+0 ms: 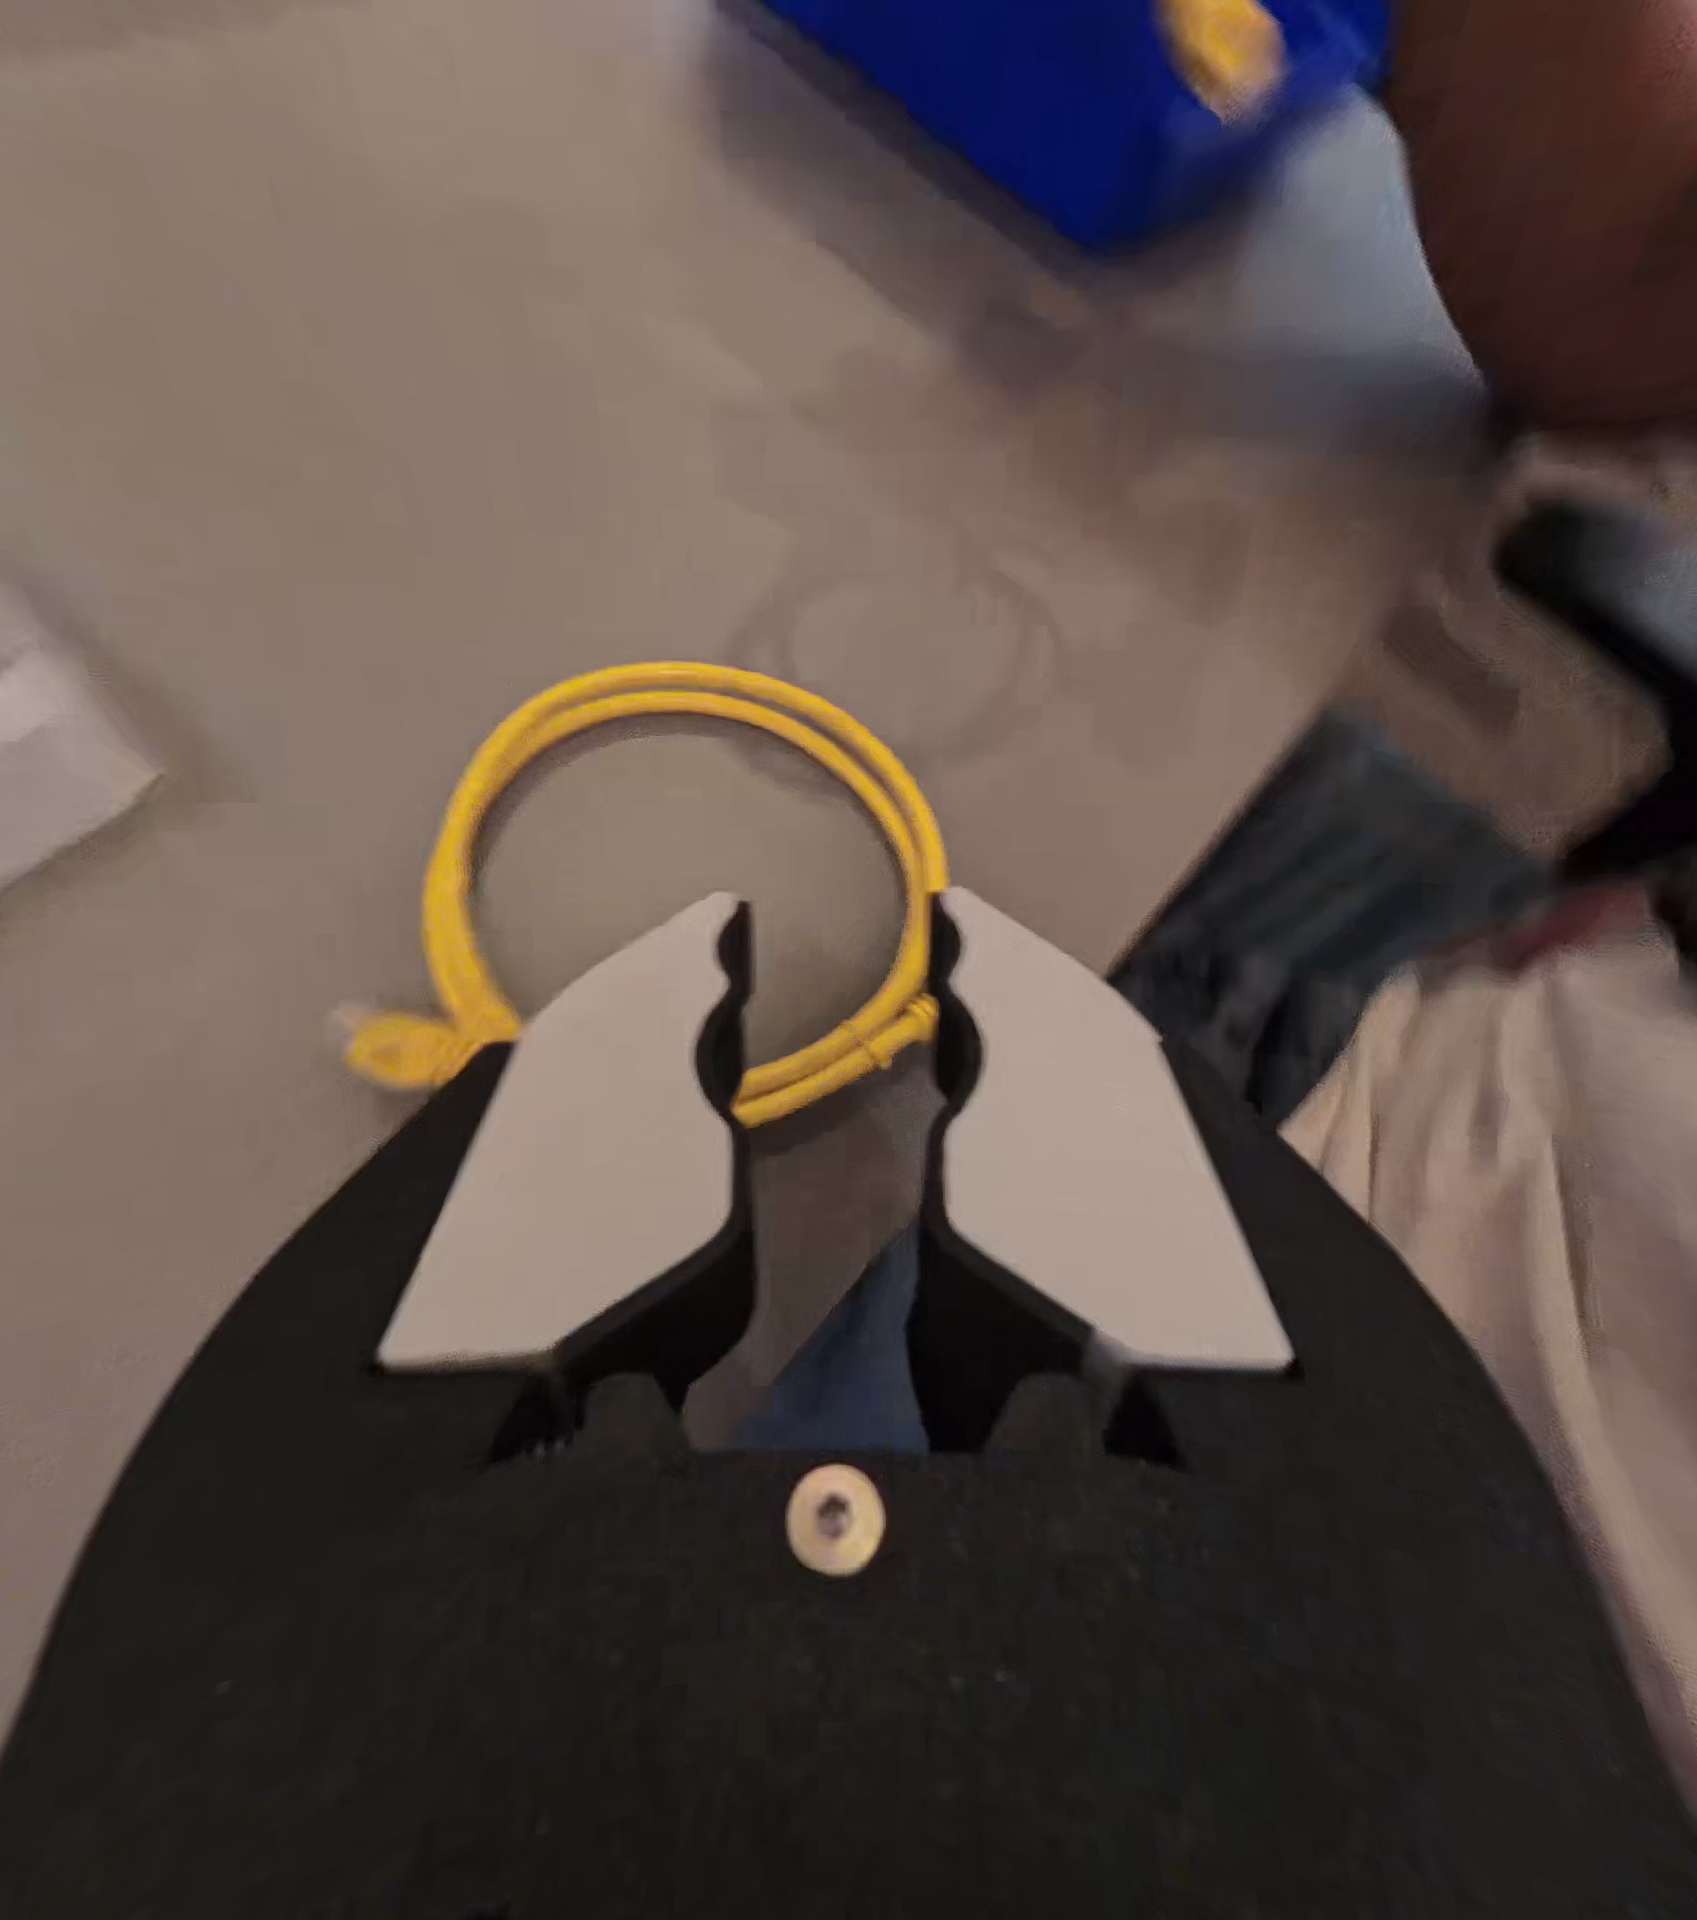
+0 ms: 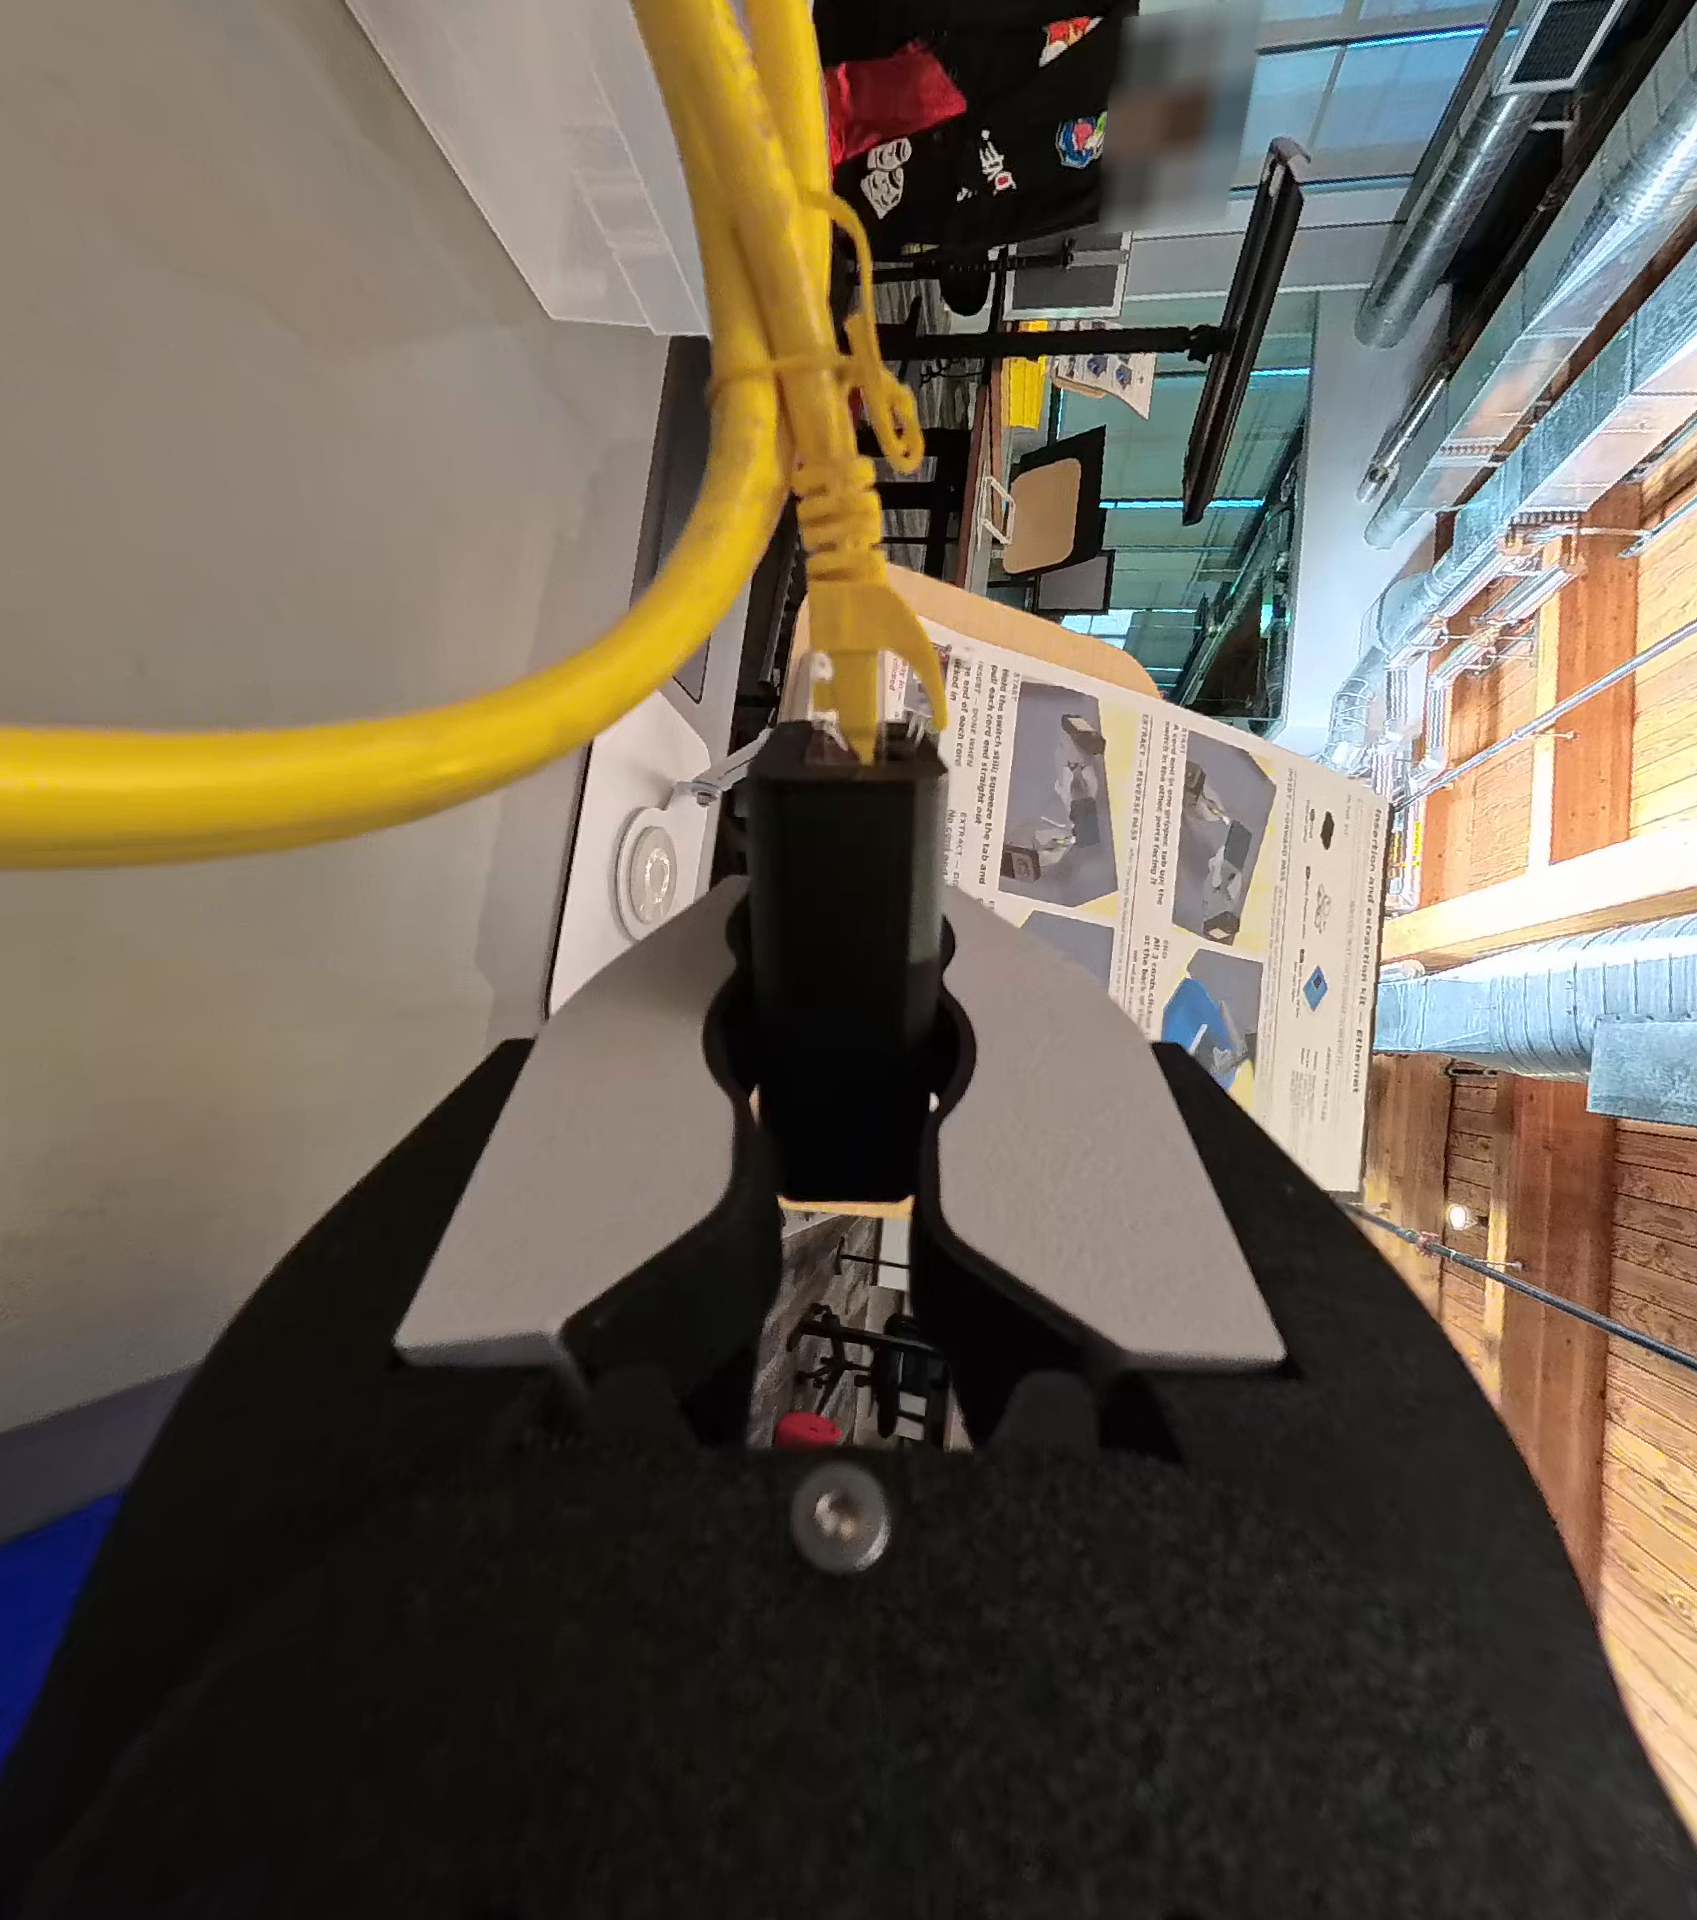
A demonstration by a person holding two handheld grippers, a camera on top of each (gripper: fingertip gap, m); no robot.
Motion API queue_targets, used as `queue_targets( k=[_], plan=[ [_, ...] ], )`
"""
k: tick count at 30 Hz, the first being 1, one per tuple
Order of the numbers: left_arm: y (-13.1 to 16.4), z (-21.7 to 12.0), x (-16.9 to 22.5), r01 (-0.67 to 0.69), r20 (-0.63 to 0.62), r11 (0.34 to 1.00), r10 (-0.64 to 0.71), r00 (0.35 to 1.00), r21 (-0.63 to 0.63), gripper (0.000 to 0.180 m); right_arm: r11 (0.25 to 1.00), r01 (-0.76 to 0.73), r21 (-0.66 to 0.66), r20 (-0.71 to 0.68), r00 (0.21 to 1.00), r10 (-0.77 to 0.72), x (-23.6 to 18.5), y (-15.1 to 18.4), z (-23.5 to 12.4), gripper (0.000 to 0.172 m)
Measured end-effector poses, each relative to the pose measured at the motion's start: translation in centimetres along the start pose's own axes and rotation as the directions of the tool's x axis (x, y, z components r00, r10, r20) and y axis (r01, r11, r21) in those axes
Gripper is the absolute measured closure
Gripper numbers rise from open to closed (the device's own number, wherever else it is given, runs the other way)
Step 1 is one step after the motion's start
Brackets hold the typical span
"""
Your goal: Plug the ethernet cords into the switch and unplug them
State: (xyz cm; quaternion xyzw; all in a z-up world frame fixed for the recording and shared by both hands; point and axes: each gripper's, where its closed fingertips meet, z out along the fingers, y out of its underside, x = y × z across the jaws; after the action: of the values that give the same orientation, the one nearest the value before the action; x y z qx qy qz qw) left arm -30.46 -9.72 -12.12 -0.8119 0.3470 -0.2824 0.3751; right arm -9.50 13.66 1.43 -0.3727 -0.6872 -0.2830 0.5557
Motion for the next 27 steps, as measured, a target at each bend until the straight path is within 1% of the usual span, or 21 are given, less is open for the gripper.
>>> queue_targets(
  k=[1, 2, 3, 4, 5, 6, 7, 9, 12, 15, 16, 17, 18, 23, 25, 27],
  plan=[
    [-0.1, -0.4, -1.4, 0.111, 0.069, 0.993, -0.114, 0.991, 0.048, 0.13, 1.0, -0.007, 0.0, 0.002, 1.0, 0.007, 0.0, 0.1, 0.0, 0.147],
    [-0.1, -0.8, -2.9, 0.209, 0.155, 0.973, -0.222, 0.963, 0.101, 0.12, 1.0, -0.013, 0.001, 0.003, 1.0, 0.013, 0.0, 0.2, 0.1, 0.147],
    [0.3, -1.2, -4.4, 0.294, 0.237, 0.941, -0.328, 0.915, 0.167, 0.127, 1.0, -0.016, 0.003, 0.006, 1.0, 0.016, -0.1, 0.2, 0.1, 0.147],
    [0.8, -1.4, -5.2, 0.365, 0.278, 0.902, -0.42, 0.864, 0.228, 0.134, 1.0, -0.017, 0.004, 0.009, 1.0, 0.017, -0.2, 0.2, 0.2, 0.147],
    [1.5, -1.3, -5.8, 0.425, 0.303, 0.864, -0.495, 0.814, 0.27, 0.134, 1.0, -0.016, 0.006, 0.012, 1.0, 0.016, -0.3, 0.2, 0.2, 0.147],
    [2.5, -1.0, -6.4, 0.47, 0.344, 0.834, -0.549, 0.762, 0.289, 0.134, 1.0, -0.013, 0.008, 0.017, 1.0, 0.013, -0.4, 0.1, 0.3, 0.147],
    [3.4, -0.6, -6.9, 0.491, 0.376, 0.818, -0.574, 0.728, 0.298, 0.135, 1.0, -0.008, 0.006, 0.02, 1.0, 0.007, -0.6, 0.1, 0.4, 0.147],
    [4.3, 0.4, -7.4, 0.521, 0.41, 0.803, -0.596, 0.69, 0.289, 0.134, 1.0, 0.007, -0.003, 0.025, 1.0, -0.006, -0.9, 0.1, 0.6, 0.147],
    [4.0, 1.5, -7.5, 0.512, 0.421, 0.818, -0.575, 0.702, 0.262, 0.13, 1.0, 0.016, -0.003, 0.033, 0.999, -0.016, -1.2, -0.1, 0.8, 0.147],
    [4.2, 2.1, -8.1, 0.498, 0.49, 0.846, -0.522, 0.699, 0.191, 0.131, 1.0, 0.017, 0.008, 0.043, 0.999, -0.018, -1.5, -0.4, 1.0, 0.147],
    [4.3, 2.3, -8.3, 0.492, 0.51, 0.854, -0.503, 0.698, 0.168, 0.136, 1.0, 0.02, 0.009, 0.045, 0.999, -0.02, -1.6, -0.5, 1.1, 0.147],
    [4.4, 2.4, -8.6, 0.488, 0.532, 0.86, -0.485, 0.694, 0.148, 0.144, 1.0, 0.023, 0.008, 0.048, 0.999, -0.023, -1.7, -0.5, 1.1, 0.147],
    [4.4, 2.5, -8.9, 0.482, 0.549, 0.866, -0.469, 0.692, 0.131, 0.157, 1.0, 0.026, 0.008, 0.049, 0.998, -0.027, -1.7, -0.6, 1.2, 0.147],
    [3.4, 4.7, -7.9, 0.44, 0.484, 0.896, -0.408, 0.774, 0.052, 0.167, 1.0, 0.03, 0.01, 0.051, 0.998, -0.03, -1.8, -0.7, 1.3, 0.147],
    [2.5, 5.5, -7.3, 0.374, 0.453, 0.927, -0.341, 0.824, 0.019, 0.168, 1.0, 0.026, 0.011, 0.048, 0.998, -0.027, -1.6, -0.7, 1.3, 0.147],
    [0.9, 6.0, -6.7, 0.292, 0.405, 0.956, -0.268, 0.874, 0.002, 0.168, 1.0, 0.021, 0.011, 0.045, 0.999, -0.022, -1.5, -0.6, 1.2, 0.146]
  ],
)
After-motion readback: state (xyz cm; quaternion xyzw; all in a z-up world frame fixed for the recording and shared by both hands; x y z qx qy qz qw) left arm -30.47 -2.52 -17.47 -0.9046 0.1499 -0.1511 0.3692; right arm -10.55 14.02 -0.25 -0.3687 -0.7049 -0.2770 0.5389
